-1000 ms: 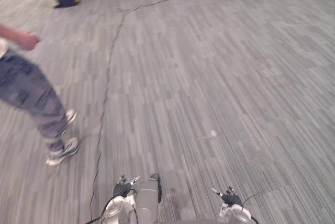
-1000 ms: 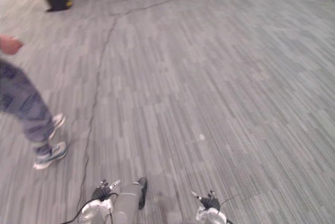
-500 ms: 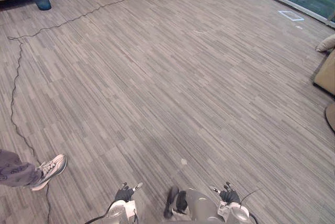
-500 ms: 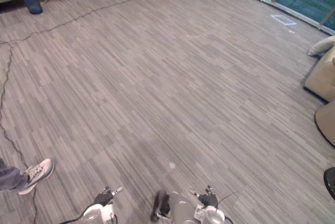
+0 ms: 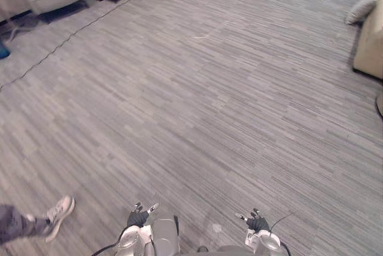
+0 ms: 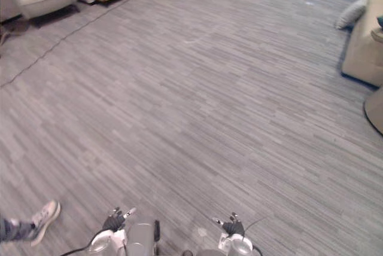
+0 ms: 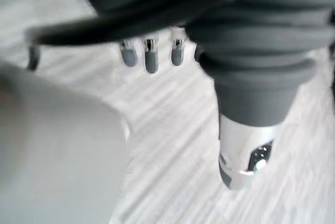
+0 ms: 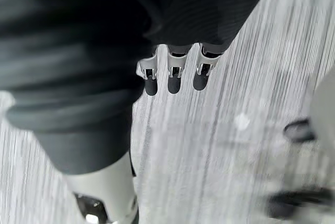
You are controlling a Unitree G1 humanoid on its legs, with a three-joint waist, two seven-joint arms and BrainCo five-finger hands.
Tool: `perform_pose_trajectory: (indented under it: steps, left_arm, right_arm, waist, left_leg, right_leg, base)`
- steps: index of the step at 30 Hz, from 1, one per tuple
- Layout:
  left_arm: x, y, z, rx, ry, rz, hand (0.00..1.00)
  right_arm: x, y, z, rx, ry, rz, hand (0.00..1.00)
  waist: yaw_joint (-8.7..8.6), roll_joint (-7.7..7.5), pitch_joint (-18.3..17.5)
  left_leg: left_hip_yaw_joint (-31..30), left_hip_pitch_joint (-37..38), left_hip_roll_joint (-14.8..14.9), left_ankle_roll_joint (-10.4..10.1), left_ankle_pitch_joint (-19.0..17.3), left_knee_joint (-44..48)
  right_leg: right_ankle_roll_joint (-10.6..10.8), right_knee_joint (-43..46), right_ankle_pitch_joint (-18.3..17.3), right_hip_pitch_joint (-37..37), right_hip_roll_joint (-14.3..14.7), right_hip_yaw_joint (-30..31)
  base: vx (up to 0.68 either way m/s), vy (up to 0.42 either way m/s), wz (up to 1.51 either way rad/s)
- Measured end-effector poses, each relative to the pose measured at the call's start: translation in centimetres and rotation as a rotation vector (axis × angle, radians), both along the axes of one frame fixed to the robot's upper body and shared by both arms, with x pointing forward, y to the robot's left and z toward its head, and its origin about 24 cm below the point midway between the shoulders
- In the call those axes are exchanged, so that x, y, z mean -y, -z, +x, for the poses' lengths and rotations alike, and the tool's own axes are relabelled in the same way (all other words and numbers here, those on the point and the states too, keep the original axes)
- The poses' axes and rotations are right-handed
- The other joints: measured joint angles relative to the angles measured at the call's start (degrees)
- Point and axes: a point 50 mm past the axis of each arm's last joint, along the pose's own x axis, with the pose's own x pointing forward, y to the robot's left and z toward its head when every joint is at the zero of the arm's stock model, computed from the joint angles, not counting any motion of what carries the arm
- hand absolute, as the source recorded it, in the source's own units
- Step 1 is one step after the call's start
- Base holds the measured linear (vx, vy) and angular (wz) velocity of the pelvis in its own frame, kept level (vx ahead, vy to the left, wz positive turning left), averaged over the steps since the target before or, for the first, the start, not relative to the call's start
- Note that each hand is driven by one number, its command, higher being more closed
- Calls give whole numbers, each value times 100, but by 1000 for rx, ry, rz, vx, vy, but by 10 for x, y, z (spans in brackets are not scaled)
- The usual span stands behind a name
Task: Pick up cushions and gather them together orderly.
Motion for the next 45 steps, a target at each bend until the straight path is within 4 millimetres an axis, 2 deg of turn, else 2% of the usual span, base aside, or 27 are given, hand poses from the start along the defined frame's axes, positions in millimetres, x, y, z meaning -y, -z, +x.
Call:
perform_pose_trajectory:
  steps: [2,3,4,6,7,9,11,13,14,18,19,20,21,22,24,25,27,29,31,35,36,37,39,41,42,44,45]
  left_arm:
    - [-5,-1,-2,7,-8,9,0]
    - [-14,-1,-5,-2,-12,30,0]
    - [-19,0,-5,-12,-17,40,0]
    - [-20,1,-5,-30,-15,43,0]
    - [-18,4,-7,-58,-5,37,0]
    - [-15,7,-9,-81,1,29,0]
    - [-13,6,-6,-76,14,31,0]
    - [-12,7,-8,-86,28,34,0]
    - [-9,8,-9,-92,55,36,0]
    - [0,10,-12,-105,78,19,0]
    - [2,11,-14,-115,100,24,0]
    - [4,12,-14,-116,109,24,0]
    - [10,13,-15,-123,117,11,0]
    - [13,13,-16,-120,102,-2,0]
    - [14,13,-18,-116,71,-12,0]
    - [14,12,-17,-111,72,-9,0]
    - [5,9,-13,-92,77,20,0]
    - [-2,5,-10,-58,81,46,0]
    - [1,1,-6,-26,92,49,0]
    - [5,-1,-2,12,45,30,0]
    - [5,-3,-2,25,34,29,0]
    - [2,-2,-5,17,37,35,0]
    - [-10,-2,-8,5,40,68,0]
    - [-15,-2,-9,-6,44,81,0]
    - [-14,0,-9,-21,55,80,0]
    - [-11,4,-13,-65,83,80,0]
    - [-7,4,-10,-61,103,80,0]
  right_arm:
    - [-6,4,-11,-30,-15,11,0]
    - [-13,6,-15,-43,-34,22,0]
    - [-13,7,-20,-54,-44,21,0]
    - [-9,6,-20,-47,-40,11,0]
    - [-4,5,-18,-30,-42,-3,0]
    - [2,2,-15,-4,-39,-22,0]
    - [5,0,-14,12,-29,-31,0]
    - [10,0,-14,12,-22,-43,0]
    - [15,0,-16,2,-18,-54,0]
    - [22,-1,-16,7,22,-55,0]
    - [21,-1,-15,9,20,-54,0]
    - [22,-1,-16,5,17,-57,0]
    - [25,-1,-16,3,12,-65,0]
    - [29,-2,-15,10,7,-74,0]
    - [36,-6,-9,29,-3,-97,0]
    - [38,-6,-9,27,1,-101,0]
    - [30,-3,-10,6,-2,-81,0]
    - [20,-1,-10,0,-5,-55,0]
    - [17,-1,-7,1,-21,-51,0]
    - [11,-2,-3,4,-38,-45,0]
    - [8,0,-6,-5,-51,-40,0]
    - [0,1,-8,-14,-69,-27,0]
    - [-8,4,-13,-27,-63,-4,0]
    - [-9,9,-29,-69,-54,2,0]
    - [-4,7,-27,-51,-55,-15,0]
    - [6,4,-25,-27,-51,-45,0]
    - [11,2,-26,-15,-51,-63,0]
  waist:
    - [55,-116,-147]
    - [28,-374,-268]
    - [14,-537,-292]
    - [-1,-555,-255]
    - [-38,-478,-186]
    - [-109,-343,-122]
    - [-145,-334,-143]
    - [-207,-333,-129]
    - [-319,-324,-133]
    - [-455,-211,-169]
    - [-544,-190,-189]
    - [-592,-127,-254]
    - [-588,70,-332]
    - [-590,206,-357]
    - [-521,480,-219]
    - [-471,541,-132]
    - [-313,358,-33]
    - [-269,159,-64]
    - [-238,184,-91]
    - [53,181,-105]
    - [83,168,-127]
    - [155,36,-279]
    - [133,-363,-430]
    - [103,-499,-432]
    - [49,-470,-408]
    - [-83,-314,-312]
    - [-120,-273,-307]
  left_leg:
    - [114,5,-67,278,660,-24]
    - [322,74,-176,411,464,71]
    - [562,312,-233,545,211,100]
    - [646,762,-289,658,-82,115]
    - [679,1300,-327,685,-318,-45]
    - [702,2012,-337,677,-516,-381]
    - [650,2572,-334,645,-742,-743]
    - [646,3066,-320,546,-821,-1084]
    - [599,3549,-371,484,-858,-1537]
    - [407,4180,-379,226,-1002,-1998]
    - [201,4241,-297,83,-1082,-1736]
    - [12,4178,-183,-5,-1132,-1392]
    - [-176,3919,46,-47,-1103,-576]
    - [-349,3349,138,-182,-738,649]
    - [-477,2451,307,-216,815,2823]
    - [-363,2040,474,-69,671,3767]
    - [-211,1403,561,107,332,4333]
    - [-25,666,568,140,61,3840]
    - [389,91,475,134,-79,2204]
    - [755,-87,37,163,412,-658]
    - [871,-91,17,436,732,-862]
    - [1084,-12,3,815,1238,-655]
    - [1277,210,-227,919,940,-535]
    - [1227,685,-409,944,409,-370]
    - [1147,957,-477,948,151,-285]
    - [953,1666,-590,926,-234,-330]
    - [835,2108,-628,927,-434,-521]
  right_leg:
    - [214,47,-241,217,-180,369]
    - [405,561,-325,43,-409,464]
    - [776,1784,-268,-425,-501,555]
    - [1533,3637,141,-1146,-483,675]
    - [1621,4737,195,-1579,-430,548]
    - [1591,5253,112,-2101,-439,99]
    - [1373,5006,-6,-2775,-472,-631]
    - [1136,3988,-49,-3201,-500,-1313]
    - [891,2623,326,-3460,-481,-1670]
    - [491,1115,1123,-3749,-361,-1798]
    - [97,1261,1565,-3742,-378,-1911]
    - [-42,1355,1860,-3724,-349,-1986]
    - [-106,1529,1656,-3599,-219,-2075]
    - [-150,1619,1355,-3450,-67,-2083]
    - [-246,1456,1034,-2863,228,-1865]
    - [-331,1269,907,-2395,405,-1669]
    - [-411,871,773,-1554,449,-1333]
    - [-309,341,585,-907,376,-1081]
    - [-208,33,371,-424,324,-809]
    - [156,-374,132,354,131,-237]
    - [302,-369,43,535,100,-51]
    - [477,-148,-60,589,-63,182]
    - [686,1199,-111,161,-327,339]
    - [1694,3707,671,-824,-337,486]
    - [1980,4614,854,-1173,-336,450]
    - [2021,5643,784,-1759,-445,155]
    - [1859,5856,654,-2215,-464,-84]
  base:
    - [697,324,-116]
    - [733,292,-88]
    - [705,293,-73]
    - [611,299,-67]
    - [603,329,-59]
    - [489,243,-27]
    - [395,136,-6]
    - [457,116,15]
    - [459,100,27]
    - [600,9,32]
    - [745,-137,66]
    - [926,-192,60]
    - [778,-178,33]
    - [763,-190,0]
    - [784,-150,-54]
    - [691,-69,-84]
    - [650,-74,-77]
    - [559,-82,-54]
    - [665,14,-43]
    - [665,156,-77]
    - [896,288,-106]
    - [786,257,-95]
    - [739,233,-49]
    - [730,272,-5]
    - [783,296,22]
    - [608,201,35]
    - [564,139,49]
